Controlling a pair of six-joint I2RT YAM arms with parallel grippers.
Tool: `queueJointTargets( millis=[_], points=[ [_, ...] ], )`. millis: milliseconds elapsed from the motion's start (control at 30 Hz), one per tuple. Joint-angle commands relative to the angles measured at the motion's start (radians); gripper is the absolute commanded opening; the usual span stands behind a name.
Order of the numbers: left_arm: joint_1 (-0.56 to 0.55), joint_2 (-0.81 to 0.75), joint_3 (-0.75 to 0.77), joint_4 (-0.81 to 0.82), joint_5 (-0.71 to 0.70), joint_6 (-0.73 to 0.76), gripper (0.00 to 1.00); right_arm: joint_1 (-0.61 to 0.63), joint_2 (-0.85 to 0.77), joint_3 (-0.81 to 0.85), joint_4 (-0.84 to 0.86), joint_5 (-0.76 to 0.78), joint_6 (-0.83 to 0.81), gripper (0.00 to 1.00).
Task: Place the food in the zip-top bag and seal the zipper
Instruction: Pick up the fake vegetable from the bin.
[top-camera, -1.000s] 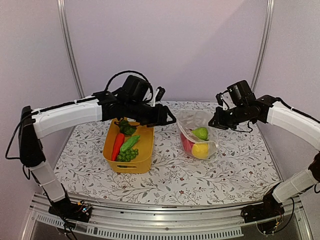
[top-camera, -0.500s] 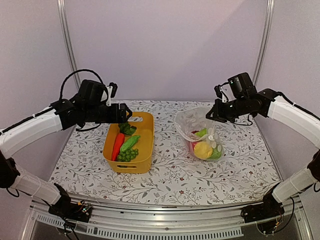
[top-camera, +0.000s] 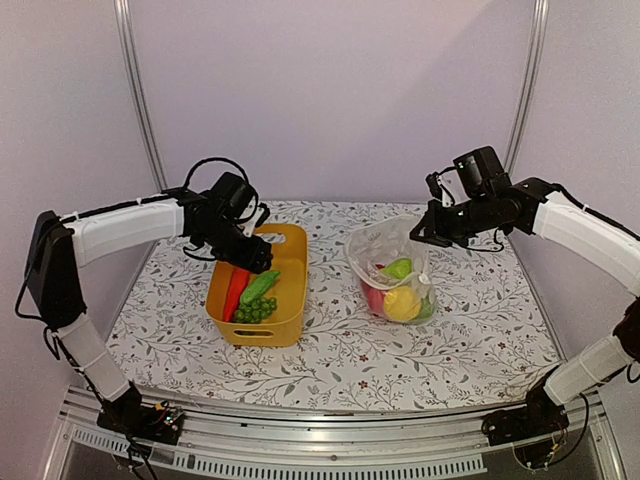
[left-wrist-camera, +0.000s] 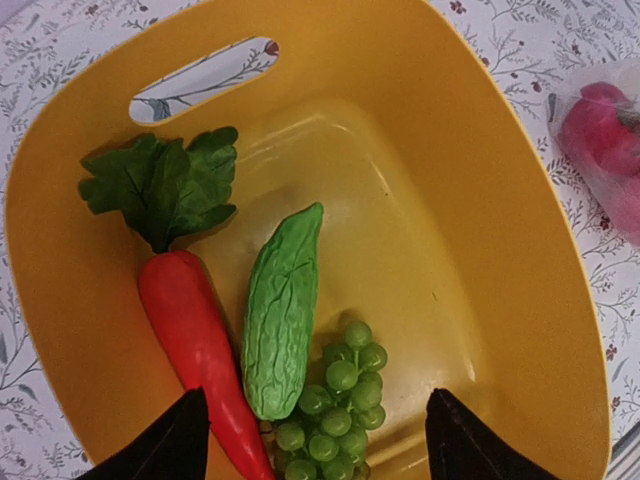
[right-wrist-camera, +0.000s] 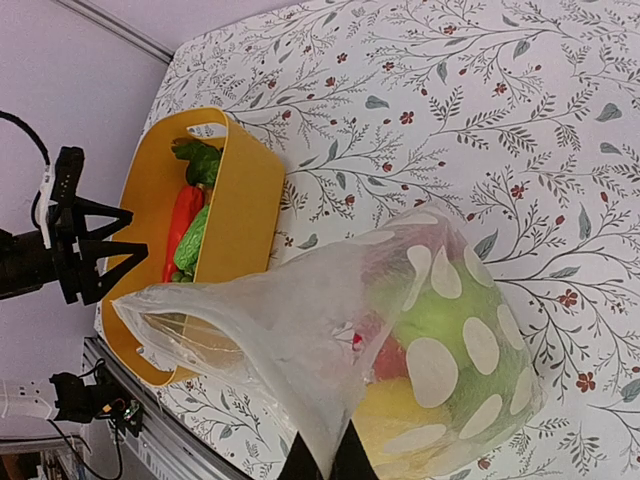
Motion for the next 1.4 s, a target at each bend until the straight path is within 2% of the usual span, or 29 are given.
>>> queueJointTargets(
  millis=[0, 100, 333, 500, 767, 1033, 1167, 1367],
  points=[
    [0.063, 0.116, 0.074, -0.037, 0.069, 0.114, 0.69, 0.003, 0.009, 0.001, 0.023, -0.028, 0.006, 0.0],
    [0.092, 0.21, 0.144, -0.054, 0.112, 0.121, 0.6, 0.004, 0.014, 0.007, 0.017, -0.038, -0.001, 0.0],
    [0.095, 0.366, 0.263, -0.062, 0.135, 0.164, 0.63, 0.004, 0.017, 0.015, 0.015, -0.035, -0.008, 0.0],
    [0.095, 0.451, 0.326, -0.108, 0.141, 0.188, 0.59, 0.004, 0.03, 0.047, -0.005, -0.023, -0.019, 0.0],
    [0.09, 0.485, 0.317, -0.135, 0.094, 0.193, 0.54, 0.004, 0.025, 0.038, 0.003, -0.016, -0.012, 0.0],
    [0.081, 0.519, 0.338, -0.14, 0.118, 0.195, 0.39, 0.004, 0.031, 0.048, 0.0, -0.017, -0.018, 0.0],
    [0.078, 0.519, 0.35, -0.151, 0.125, 0.192, 0.25, 0.003, 0.036, 0.063, -0.011, -0.016, -0.025, 0.0],
    [0.068, 0.464, 0.4, -0.182, 0.087, 0.169, 0.17, 0.003, 0.03, 0.06, -0.019, -0.013, -0.03, 0.0]
  ],
)
